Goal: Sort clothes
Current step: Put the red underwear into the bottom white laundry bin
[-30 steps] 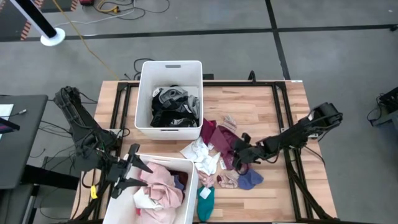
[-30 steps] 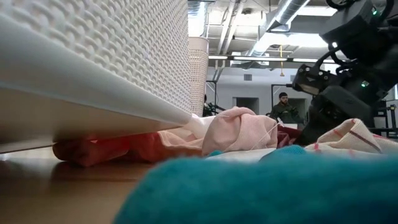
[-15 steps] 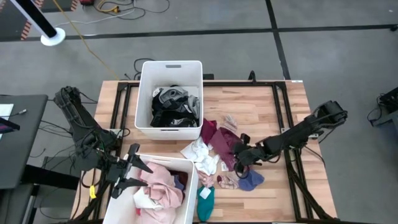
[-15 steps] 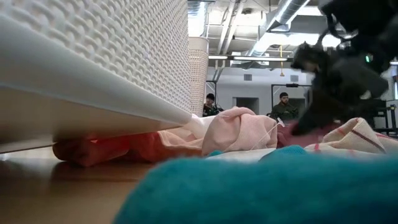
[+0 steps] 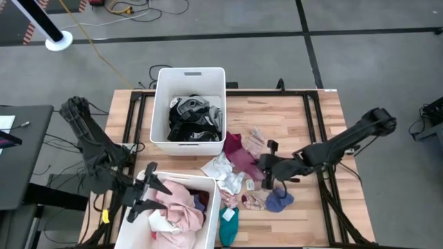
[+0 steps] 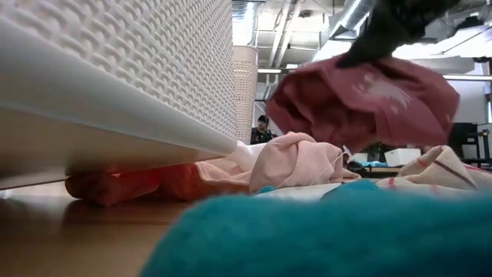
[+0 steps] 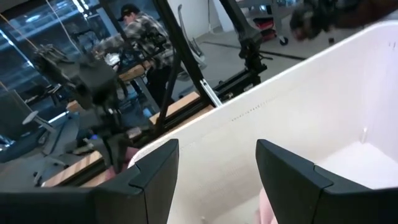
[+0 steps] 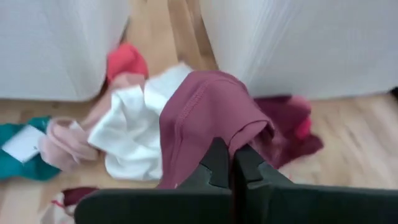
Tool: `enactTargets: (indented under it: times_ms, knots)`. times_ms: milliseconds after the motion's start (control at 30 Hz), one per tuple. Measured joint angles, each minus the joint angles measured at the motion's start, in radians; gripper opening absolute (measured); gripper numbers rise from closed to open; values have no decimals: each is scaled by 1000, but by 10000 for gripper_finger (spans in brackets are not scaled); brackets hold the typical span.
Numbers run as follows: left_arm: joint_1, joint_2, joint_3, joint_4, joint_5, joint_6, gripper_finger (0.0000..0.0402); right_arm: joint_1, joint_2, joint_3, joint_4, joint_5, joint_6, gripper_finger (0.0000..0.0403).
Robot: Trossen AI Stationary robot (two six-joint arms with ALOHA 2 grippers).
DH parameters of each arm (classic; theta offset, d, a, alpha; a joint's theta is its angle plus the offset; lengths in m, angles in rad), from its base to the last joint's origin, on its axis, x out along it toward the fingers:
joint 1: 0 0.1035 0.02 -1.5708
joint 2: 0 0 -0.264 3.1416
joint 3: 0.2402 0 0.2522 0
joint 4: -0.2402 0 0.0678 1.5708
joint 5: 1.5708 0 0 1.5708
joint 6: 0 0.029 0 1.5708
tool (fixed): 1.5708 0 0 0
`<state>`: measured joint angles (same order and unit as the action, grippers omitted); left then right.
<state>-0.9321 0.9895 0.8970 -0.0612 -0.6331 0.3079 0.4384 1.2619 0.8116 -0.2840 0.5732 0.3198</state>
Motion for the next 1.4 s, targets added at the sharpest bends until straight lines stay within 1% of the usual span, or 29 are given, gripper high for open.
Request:
enactTargets:
  times_ms: [167, 433, 833, 1167, 1267, 1400]
  knots:
    - [0, 38, 0, 4, -1, 22, 208, 19, -26, 52, 4, 34, -73, 1]
    - [1, 41, 0, 16, -6, 22, 208, 45, -32, 158, 55, 57, -232, 1]
    - [1, 41, 0, 17, -42, 22, 208, 80, -32, 271, 274, 53, -572, 1]
    - [1, 41, 0, 22, -63, 16, 208, 86, -30, 293, 502, -103, -782, 1]
    - [1, 41, 0, 22, -65, 16, 208, 83, -30, 293, 560, -155, -824, 1]
    - [12, 41, 0, 36, -91, 32, 208, 63, -30, 293, 616, -235, -857, 1]
